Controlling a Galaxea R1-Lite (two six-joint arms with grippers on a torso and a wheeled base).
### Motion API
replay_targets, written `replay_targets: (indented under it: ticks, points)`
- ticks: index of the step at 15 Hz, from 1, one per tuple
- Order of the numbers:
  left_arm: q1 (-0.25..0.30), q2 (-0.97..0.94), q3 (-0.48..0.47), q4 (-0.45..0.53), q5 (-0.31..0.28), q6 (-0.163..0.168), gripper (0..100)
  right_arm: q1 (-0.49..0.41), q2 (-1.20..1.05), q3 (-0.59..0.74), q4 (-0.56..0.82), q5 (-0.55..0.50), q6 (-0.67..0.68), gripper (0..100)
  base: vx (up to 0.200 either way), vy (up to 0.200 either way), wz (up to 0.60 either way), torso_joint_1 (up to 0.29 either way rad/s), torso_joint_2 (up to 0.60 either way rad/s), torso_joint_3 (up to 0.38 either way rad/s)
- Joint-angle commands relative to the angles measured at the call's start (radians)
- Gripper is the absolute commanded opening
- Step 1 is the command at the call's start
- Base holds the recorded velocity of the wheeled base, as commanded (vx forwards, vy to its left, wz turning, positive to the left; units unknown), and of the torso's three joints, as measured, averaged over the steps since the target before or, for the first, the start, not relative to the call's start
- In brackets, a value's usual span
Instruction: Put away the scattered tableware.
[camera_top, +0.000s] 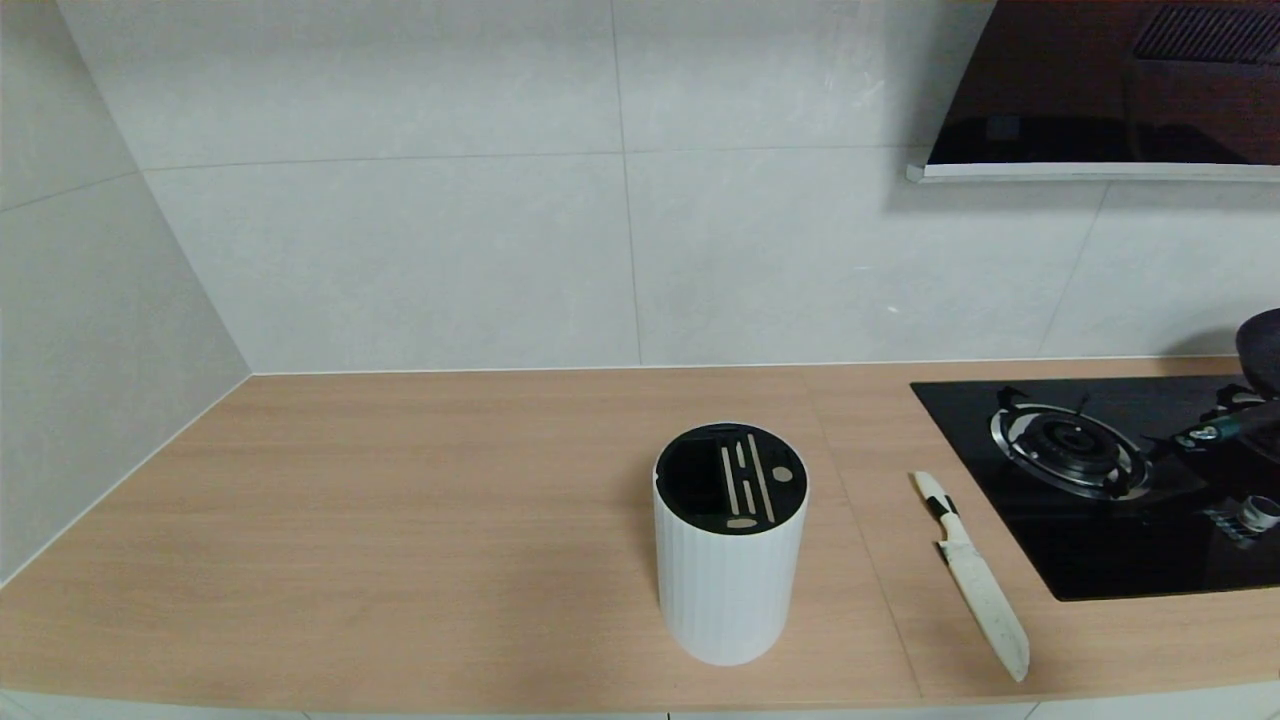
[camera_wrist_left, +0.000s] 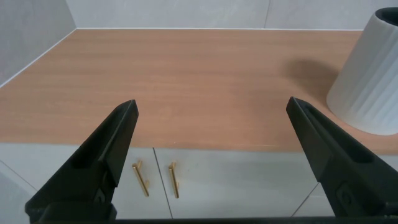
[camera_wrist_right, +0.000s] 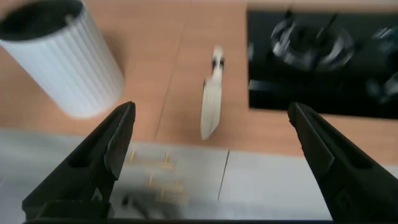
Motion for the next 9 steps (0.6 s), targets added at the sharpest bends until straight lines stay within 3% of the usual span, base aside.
replay_targets:
  ticks: [1,5,9]
  points:
    - [0.000,0.000,0.000,-0.001,0.000,0.000,100,0.043,0.423,-0.152,-0.015,0.008,-0.003,100,0.000,0.000,0.00,0.000,0.00,0.000]
    - [0.000,0.000,0.000,-0.001,0.000,0.000,100,0.056,0.758,-0.207,-0.158,0.006,-0.002,100,0.000,0.000,0.00,0.000,0.00,0.000]
    - [0.000,0.000,0.000,-0.001,0.000,0.000,100,0.056,1.175,-0.209,-0.498,-0.007,0.001,100,0.000,0.000,0.00,0.000,0.00,0.000]
